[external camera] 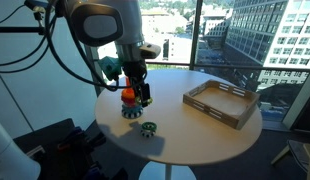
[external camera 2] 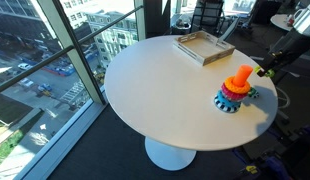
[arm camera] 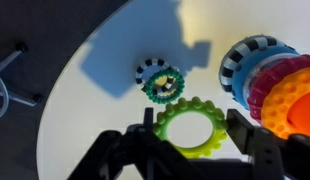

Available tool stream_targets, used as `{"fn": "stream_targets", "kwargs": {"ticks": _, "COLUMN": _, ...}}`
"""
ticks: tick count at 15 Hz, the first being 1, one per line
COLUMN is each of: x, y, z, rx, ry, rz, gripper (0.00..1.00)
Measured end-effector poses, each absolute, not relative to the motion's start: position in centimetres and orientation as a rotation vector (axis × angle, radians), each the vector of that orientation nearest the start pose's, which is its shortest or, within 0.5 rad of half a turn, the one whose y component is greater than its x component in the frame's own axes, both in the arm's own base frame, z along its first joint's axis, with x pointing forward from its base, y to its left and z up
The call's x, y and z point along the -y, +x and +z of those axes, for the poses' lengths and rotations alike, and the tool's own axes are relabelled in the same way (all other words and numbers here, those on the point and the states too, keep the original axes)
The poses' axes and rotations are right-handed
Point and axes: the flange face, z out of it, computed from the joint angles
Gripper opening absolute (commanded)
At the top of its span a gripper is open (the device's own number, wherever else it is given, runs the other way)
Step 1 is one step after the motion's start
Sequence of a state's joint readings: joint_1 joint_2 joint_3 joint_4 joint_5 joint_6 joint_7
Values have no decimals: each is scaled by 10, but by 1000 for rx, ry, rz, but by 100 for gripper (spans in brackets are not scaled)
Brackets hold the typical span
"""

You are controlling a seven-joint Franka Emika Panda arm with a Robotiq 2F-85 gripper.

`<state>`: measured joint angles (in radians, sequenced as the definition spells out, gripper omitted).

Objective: Move the light green ring from the stack to the table

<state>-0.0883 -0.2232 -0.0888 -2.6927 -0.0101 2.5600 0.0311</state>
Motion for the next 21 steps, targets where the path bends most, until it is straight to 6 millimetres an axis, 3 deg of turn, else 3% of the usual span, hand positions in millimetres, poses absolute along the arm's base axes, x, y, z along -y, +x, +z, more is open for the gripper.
{"fn": "stream_targets", "kwargs": {"ticks": 4, "x": 71, "y": 414, "z": 285, "rx": -303, "ry": -3135, "rz": -76, "gripper": 48}}
{"fn": "stream_targets", "kwargs": {"ticks": 12, "x": 76, "y": 439, "z": 253, "rx": -331, "ry": -3188, "rz": 4, "gripper": 48}}
{"fn": "stream_targets", "kwargs": {"ticks": 20, "x": 80, "y": 446, "z": 221, "rx": -341, "ry": -3205, "rz": 104, "gripper": 48}}
{"fn": "stream_targets", "kwargs": {"ticks": 21, "x": 80, "y": 447, "z": 218, "rx": -339, "ry": -3206, "rz": 113, "gripper": 51}}
